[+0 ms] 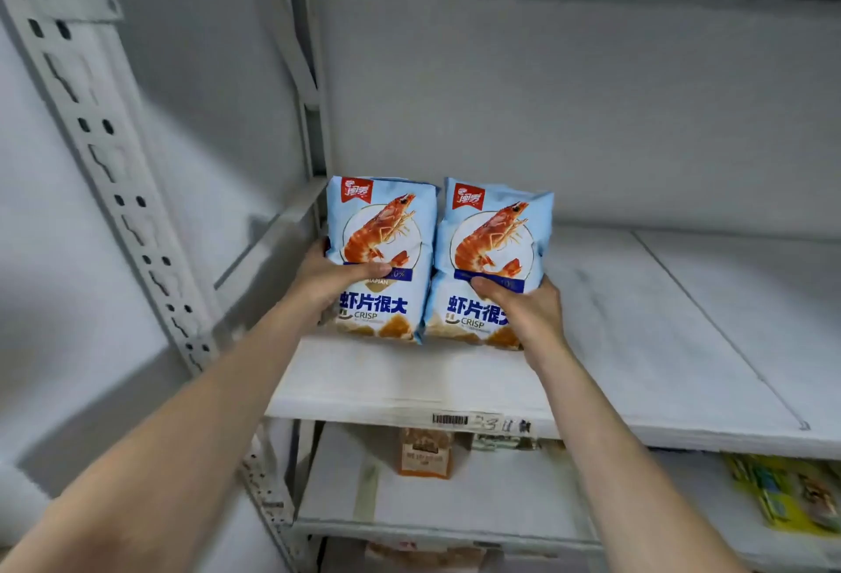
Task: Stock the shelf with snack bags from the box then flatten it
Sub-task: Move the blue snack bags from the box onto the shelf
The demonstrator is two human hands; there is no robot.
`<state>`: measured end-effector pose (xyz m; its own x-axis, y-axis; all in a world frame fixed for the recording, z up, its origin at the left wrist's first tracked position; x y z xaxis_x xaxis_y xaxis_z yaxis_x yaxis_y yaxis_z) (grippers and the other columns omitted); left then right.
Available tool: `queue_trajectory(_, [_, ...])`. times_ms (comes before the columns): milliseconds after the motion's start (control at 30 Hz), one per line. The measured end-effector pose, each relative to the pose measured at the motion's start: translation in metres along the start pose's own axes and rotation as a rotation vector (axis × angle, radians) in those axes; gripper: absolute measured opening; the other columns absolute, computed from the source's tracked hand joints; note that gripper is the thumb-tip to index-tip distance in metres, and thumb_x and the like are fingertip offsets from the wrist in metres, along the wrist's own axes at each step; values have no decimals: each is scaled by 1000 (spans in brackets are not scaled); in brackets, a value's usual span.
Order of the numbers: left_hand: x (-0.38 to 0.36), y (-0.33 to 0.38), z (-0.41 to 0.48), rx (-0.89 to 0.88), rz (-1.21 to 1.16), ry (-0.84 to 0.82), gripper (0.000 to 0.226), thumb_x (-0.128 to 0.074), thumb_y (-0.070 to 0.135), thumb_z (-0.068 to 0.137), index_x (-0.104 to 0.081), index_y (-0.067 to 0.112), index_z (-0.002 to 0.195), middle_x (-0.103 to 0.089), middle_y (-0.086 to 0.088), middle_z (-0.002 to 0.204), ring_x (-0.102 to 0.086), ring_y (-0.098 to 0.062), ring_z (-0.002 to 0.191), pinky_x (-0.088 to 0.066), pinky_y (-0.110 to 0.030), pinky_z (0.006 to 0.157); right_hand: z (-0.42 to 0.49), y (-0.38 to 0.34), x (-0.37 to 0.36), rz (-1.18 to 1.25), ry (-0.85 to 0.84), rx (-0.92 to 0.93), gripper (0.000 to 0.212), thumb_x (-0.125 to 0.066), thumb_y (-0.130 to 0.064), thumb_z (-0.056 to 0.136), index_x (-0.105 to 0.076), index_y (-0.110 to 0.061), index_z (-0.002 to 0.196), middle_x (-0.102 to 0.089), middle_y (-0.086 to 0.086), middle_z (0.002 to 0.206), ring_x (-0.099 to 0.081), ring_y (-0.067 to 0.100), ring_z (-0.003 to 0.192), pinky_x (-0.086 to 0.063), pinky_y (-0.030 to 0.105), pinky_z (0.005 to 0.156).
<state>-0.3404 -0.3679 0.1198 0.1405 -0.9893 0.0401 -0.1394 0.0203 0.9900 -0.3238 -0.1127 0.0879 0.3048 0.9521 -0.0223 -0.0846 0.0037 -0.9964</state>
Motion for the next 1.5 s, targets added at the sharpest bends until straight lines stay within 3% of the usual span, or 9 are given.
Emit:
queue_trajectory(233, [-2,-16,104,-6,-37,-38,98,-100,38,28,-62,18,116,-76,-9,100,-75,-28,83,-61,-45,71,87,25,-38,-31,-18,48,52,-93,-29,55,-66,-28,99,-74,-5,100,-71,15,94,-58,41,88])
queue_trajectory(367, [-7,-15,142,-97,-46,34,76,-96,27,49,-59,20,116,-76,-7,96,-75,-26,75,-57,-30,52,136,36,-61,-45,-40,88,79,-91,-46,38,-68,-22,109,-75,-4,100,-72,16,92,-59,41,85])
queue_trajectory(467, [-11,-16,171,-158,-14,96,64,-91,23,62,-57,20,117,-74,-7,98,-72,-20,65,-52,-26,38,172,46,-76,-67,-58,94,68,-93,-39,46,-70,-19,106,-76,-3,97,-72,17,89,-60,39,83])
queue_trajectory(600, [-13,-16,211,-149,-17,143,67,-89,24,67,-57,13,124,-70,-17,113,-65,-30,86,-49,-46,67,215,54,-95,-78,-74,150,53,-92,-27,62,-64,-24,107,-72,-7,97,-70,13,91,-58,31,80])
queue_trajectory(733, [-11,-13,253,-240,3,170,65,-90,21,65,-57,12,121,-72,-12,104,-57,-1,38,-49,-23,33,255,64,-114,-87,-97,205,47,-91,-27,62,-62,-33,98,-72,-12,96,-70,11,92,-57,30,80])
queue_trajectory(1067, [3,-17,329,-381,-46,114,53,-87,8,65,-56,27,104,-72,3,95,-73,-6,73,-58,-26,56,316,78,-153,-88,-147,192,57,-90,-30,65,-62,-26,115,-72,-7,102,-70,9,90,-58,26,76])
queue_trajectory(1267, [0,-27,358,-414,101,202,77,-93,55,43,-61,36,111,-72,7,109,-69,-19,101,-58,-43,86,329,84,-154,-168,-104,129,88,-87,-59,45,-59,-22,119,-72,-4,107,-70,16,96,-59,39,87])
queue_trajectory(1400, [-16,-25,355,-484,216,332,71,-86,40,68,-54,20,128,-61,8,114,-58,-11,105,-48,-28,89,323,78,-154,-319,19,110,99,-84,-60,57,-40,-13,132,-60,6,124,-58,27,117,-50,43,98])
queue_trajectory(1500, [-19,-34,350,-540,259,360,91,-81,45,73,-34,19,147,-51,-2,142,-48,-20,131,-43,-40,106,307,74,-155,-490,123,259,117,-81,-58,66,-15,-13,152,-35,17,149,-34,37,137,-33,49,109])
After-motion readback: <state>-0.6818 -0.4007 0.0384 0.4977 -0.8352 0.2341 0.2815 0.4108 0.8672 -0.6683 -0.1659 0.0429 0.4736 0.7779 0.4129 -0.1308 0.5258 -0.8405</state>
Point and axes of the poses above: each hand's wrist, its own z-axis towards the middle knuckle, its own x-axis out of the back of the hand, y = z × x, the point moved 1 cm from there along z, towards the middle knuckle
